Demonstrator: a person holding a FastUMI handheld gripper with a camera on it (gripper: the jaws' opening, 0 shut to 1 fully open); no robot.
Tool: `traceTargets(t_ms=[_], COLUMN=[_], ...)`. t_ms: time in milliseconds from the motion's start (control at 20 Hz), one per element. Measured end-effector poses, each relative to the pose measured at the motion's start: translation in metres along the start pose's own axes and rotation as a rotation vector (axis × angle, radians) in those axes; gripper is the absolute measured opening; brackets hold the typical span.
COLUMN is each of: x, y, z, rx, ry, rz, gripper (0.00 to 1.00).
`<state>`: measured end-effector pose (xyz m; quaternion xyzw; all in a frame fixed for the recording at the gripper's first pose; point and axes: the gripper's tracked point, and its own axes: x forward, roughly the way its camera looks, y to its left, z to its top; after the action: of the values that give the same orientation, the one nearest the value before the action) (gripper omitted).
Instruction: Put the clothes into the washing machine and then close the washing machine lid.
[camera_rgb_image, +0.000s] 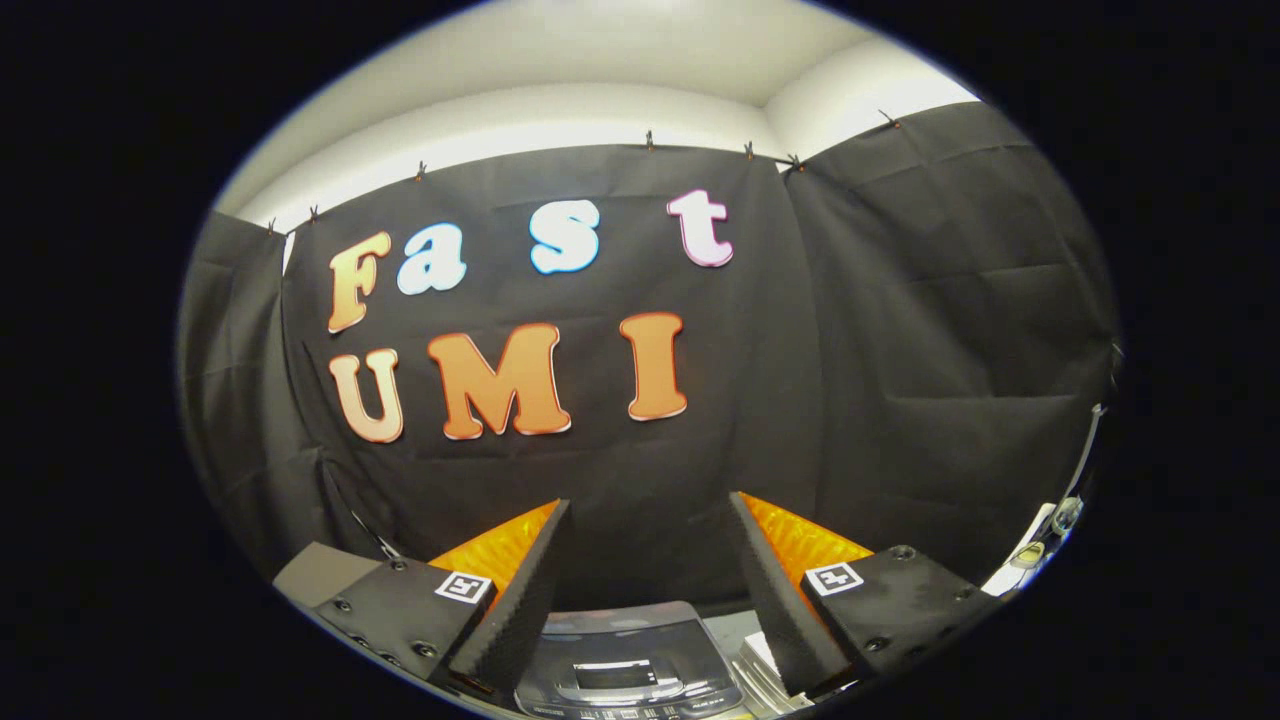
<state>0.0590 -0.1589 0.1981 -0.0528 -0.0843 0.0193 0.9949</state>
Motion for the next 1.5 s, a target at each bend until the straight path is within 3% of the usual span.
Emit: traceTargets(t_ms=[450, 1500], x=[-0.029, -0.015], y=[0.013, 0.005], z=[0.074, 0.062], rx=[-0.003, -0.103], ry=[-0.100, -0.085], rz=[0.040, -0.002], gripper=[0.98, 0.98])
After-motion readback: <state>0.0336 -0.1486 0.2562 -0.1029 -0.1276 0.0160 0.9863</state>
